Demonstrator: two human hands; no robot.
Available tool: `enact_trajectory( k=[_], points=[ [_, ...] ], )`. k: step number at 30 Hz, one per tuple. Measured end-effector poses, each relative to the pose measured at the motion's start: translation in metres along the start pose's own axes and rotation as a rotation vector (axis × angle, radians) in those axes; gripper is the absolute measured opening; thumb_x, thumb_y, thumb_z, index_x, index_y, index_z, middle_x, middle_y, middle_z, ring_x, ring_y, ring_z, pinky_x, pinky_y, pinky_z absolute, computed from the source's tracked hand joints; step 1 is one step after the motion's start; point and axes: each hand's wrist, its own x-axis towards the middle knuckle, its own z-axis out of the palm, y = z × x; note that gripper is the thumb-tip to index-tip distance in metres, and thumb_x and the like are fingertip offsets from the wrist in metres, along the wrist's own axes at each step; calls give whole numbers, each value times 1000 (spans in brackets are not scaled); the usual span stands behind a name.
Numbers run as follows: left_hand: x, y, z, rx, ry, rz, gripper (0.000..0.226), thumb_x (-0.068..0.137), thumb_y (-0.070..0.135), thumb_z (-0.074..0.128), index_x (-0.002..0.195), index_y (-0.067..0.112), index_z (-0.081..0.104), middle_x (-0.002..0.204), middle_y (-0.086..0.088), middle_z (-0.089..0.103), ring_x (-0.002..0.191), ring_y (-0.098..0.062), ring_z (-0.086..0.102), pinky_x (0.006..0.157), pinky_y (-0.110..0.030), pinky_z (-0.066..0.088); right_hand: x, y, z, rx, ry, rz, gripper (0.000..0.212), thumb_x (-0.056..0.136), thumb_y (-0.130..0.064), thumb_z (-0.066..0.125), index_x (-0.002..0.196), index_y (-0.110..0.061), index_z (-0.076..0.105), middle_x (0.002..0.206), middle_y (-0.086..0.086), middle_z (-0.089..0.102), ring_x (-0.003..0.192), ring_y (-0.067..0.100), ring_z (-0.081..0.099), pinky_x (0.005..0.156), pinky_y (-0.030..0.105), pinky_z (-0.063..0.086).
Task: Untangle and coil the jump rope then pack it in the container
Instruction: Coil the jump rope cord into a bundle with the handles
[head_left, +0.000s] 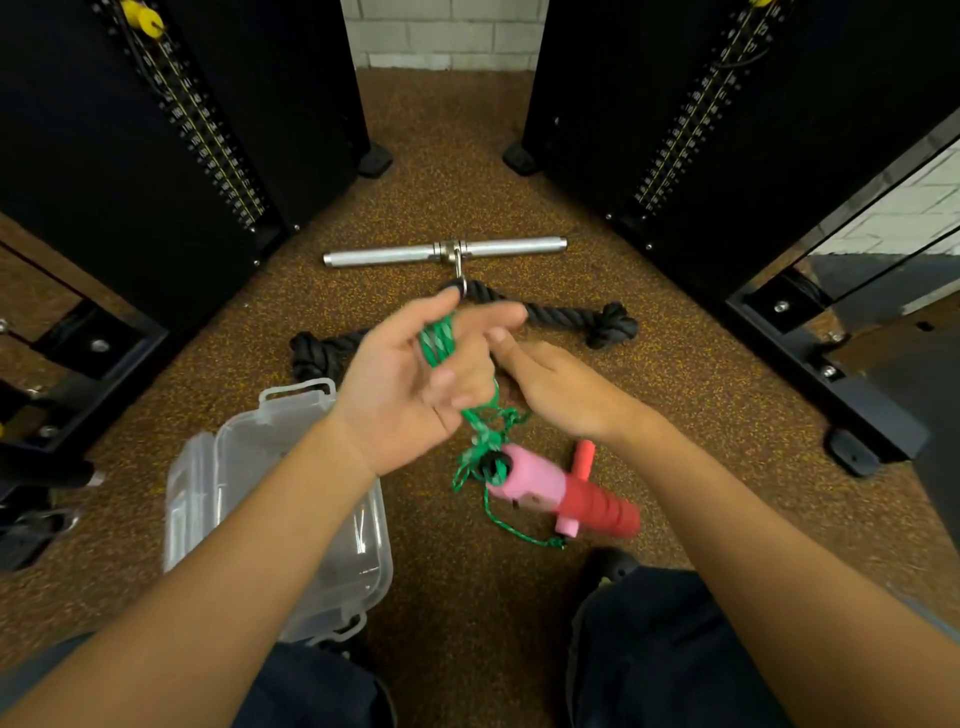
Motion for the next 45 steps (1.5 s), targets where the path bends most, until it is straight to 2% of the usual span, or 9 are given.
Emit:
enact_trajectory(
  k=[5, 9, 13, 18, 21, 23, 33, 40, 45],
  points=[
    [-1, 9, -10, -1, 347, 269, 37, 89, 17, 37, 116, 5, 59, 71, 2, 66, 59, -5, 56, 61, -17, 47, -3, -4, -3, -124, -95, -44, 29, 100, -32, 31, 79, -21, 49, 71, -16, 47, 68, -4, 44, 61, 7, 33],
    [2, 5, -13, 153, 496, 267, 37, 96, 15, 32, 125, 5, 52, 110, -6, 68, 107, -15, 63, 94, -23, 47, -5, -6, 3, -288, -143, -129, 17, 97, -31, 40, 87, -19, 48, 80, -2, 56, 77, 18, 55, 69, 31, 40],
    [8, -2, -13, 392, 564, 199, 37, 97, 14, 31, 129, 5, 48, 118, -8, 62, 113, -15, 57, 103, -26, 40, -7, -10, 5, -304, -185, -200, 23, 93, -27, 50, 72, -30, 41, 65, -13, 46, 60, 6, 46, 56, 24, 33],
    [7, -11, -19, 909, 579, -69, 37, 94, 46, 33, 101, 30, 66, 102, 3, 70, 99, -12, 61, 99, -43, 42, -11, -17, 2, -261, -161, -268, 18, 89, -25, 57, 76, -14, 58, 63, -2, 55, 57, 12, 48, 56, 26, 36],
    [3, -12, -20, 987, 470, -239, 73, 86, 68, 26, 80, 7, 67, 71, -17, 66, 72, -24, 62, 84, -51, 49, -13, -19, -11, -141, -80, -287, 13, 84, -20, 63, 76, -10, 62, 59, 3, 60, 54, 17, 51, 57, 26, 41],
    [2, -11, -16, 1005, 367, -278, 82, 86, 68, 15, 76, 2, 63, 48, -4, 56, 53, -18, 56, 86, -44, 45, -15, -18, -19, -50, -48, -273, 14, 84, -21, 65, 75, -10, 61, 54, 0, 58, 49, 15, 48, 53, 24, 39],
    [-1, -2, -1, 425, -2, -258, 61, 88, 53, 32, 46, 13, 52, 28, 9, 23, 30, -7, 27, 46, -22, 33, -8, -9, -25, 215, 83, -272, 22, 84, -22, 63, 82, -2, 55, 65, -3, 44, 60, 4, 37, 60, 17, 33],
    [-3, 15, -9, -136, -231, -100, 49, 96, 32, 34, 65, 4, 61, 41, 2, 29, 40, -14, 31, 53, -24, 38, -1, 4, -13, 53, 38, -118, 35, 96, -38, 38, 70, -20, 53, 60, -3, 42, 58, 10, 40, 61, 29, 34],
    [-4, 19, -16, -89, 173, 189, 37, 96, 29, 34, 89, 10, 66, 55, 5, 52, 54, -8, 50, 61, -20, 46, -3, 0, -4, -207, -88, -117, 26, 98, -32, 36, 72, -32, 42, 64, -13, 43, 59, 0, 43, 55, 22, 31]
  ],
)
